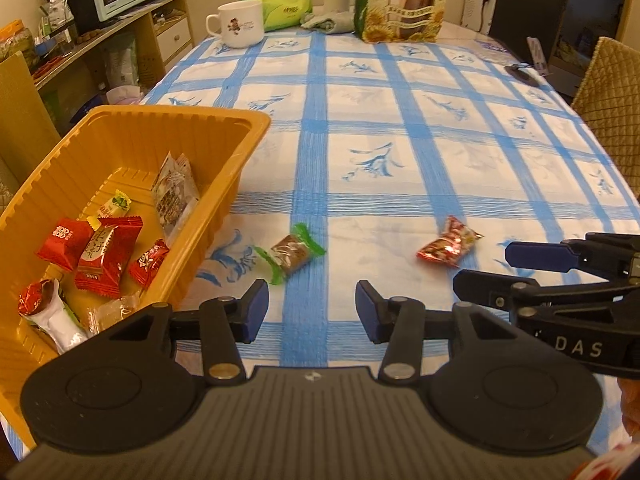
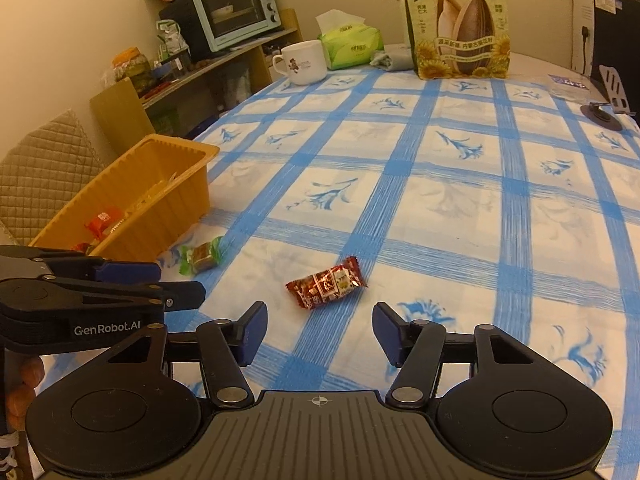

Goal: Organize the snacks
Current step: 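Grasp the green-wrapped candy with the left tool while the right tool grasps a red wrapped sweet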

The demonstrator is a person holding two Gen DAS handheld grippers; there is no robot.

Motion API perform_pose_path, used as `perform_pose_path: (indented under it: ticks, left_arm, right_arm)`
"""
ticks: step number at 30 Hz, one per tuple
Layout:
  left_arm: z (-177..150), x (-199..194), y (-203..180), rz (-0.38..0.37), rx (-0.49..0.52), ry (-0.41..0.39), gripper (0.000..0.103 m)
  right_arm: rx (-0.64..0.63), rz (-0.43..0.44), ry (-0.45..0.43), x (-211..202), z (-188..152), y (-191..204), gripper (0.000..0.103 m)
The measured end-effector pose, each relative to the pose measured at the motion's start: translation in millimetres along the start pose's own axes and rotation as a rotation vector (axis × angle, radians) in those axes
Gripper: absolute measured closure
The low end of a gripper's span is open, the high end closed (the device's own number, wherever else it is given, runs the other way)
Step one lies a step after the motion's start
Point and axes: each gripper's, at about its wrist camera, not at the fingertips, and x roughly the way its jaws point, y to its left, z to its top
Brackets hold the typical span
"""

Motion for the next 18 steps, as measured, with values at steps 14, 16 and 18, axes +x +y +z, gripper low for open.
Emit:
perform_pose_path:
  ticks: [14, 16, 18]
  left_arm:
    - [3.8, 17.5, -1.3, 0.030, -0.006, 0.015, 0.061]
    - [4.1, 19.3, -2.5, 0.032, -0.005, 0.014, 0.061]
    - [4.9, 21.8, -3.5, 0.035, -0.006, 0.014, 0.061]
  right_arm:
    - [-0.039, -0.059, -0.009, 26.3, 2.9, 4.9, 0.047]
    - [-0.048, -0.075, -0.017, 27.4, 2.7, 4.6, 0.052]
    - [-0.052, -0.082, -0.021, 27.8, 3.5, 2.9, 0.054]
